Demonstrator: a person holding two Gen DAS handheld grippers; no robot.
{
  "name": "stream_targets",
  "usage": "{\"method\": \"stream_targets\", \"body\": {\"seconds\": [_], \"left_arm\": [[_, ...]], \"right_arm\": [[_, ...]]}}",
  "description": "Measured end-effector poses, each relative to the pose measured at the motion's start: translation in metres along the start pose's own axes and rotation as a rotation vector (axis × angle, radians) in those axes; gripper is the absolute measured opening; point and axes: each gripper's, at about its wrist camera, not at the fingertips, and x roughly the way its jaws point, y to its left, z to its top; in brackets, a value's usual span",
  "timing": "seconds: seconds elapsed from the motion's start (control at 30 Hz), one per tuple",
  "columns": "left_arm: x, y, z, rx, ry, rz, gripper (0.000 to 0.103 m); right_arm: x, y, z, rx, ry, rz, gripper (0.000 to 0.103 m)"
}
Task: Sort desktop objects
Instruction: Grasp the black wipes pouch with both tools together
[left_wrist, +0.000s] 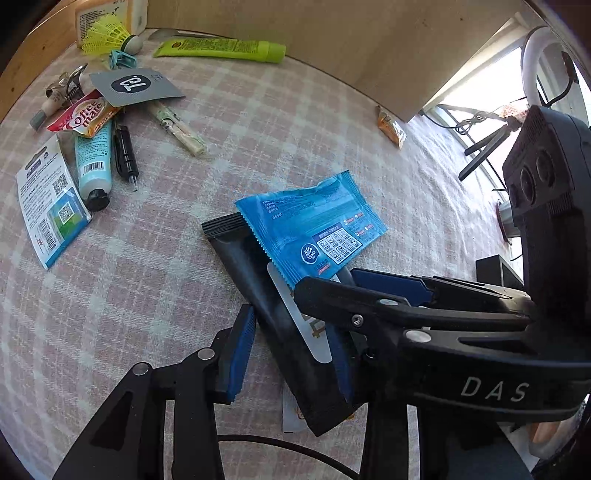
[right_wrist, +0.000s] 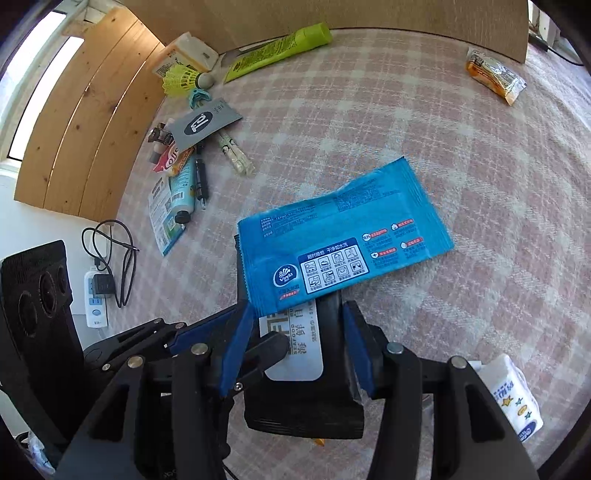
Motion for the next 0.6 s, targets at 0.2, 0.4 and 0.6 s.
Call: {"method": "stream_targets", "body": {"seconds": [0.2,0.4,0.6], "left_arm": [[-0.020,-0.013,-0.012,0.014,-0.021,-0.036,0.036],[-0.036,-0.034,-0.021,0.056,-0.040,-0.049,0.036],[-0.043,-0.070,-0.029,0.126,-0.047,-0.059,0.036]], "right_arm": [[-0.030,0.002,-0.019,0.014,-0.044,0.028,0.049],[-0.057,0.011,-0.035,0.006,-0.101,0.013,0.049],[-0.089,-0.003,-0.057,0.034,-0.162,-0.005,0.049]]}}
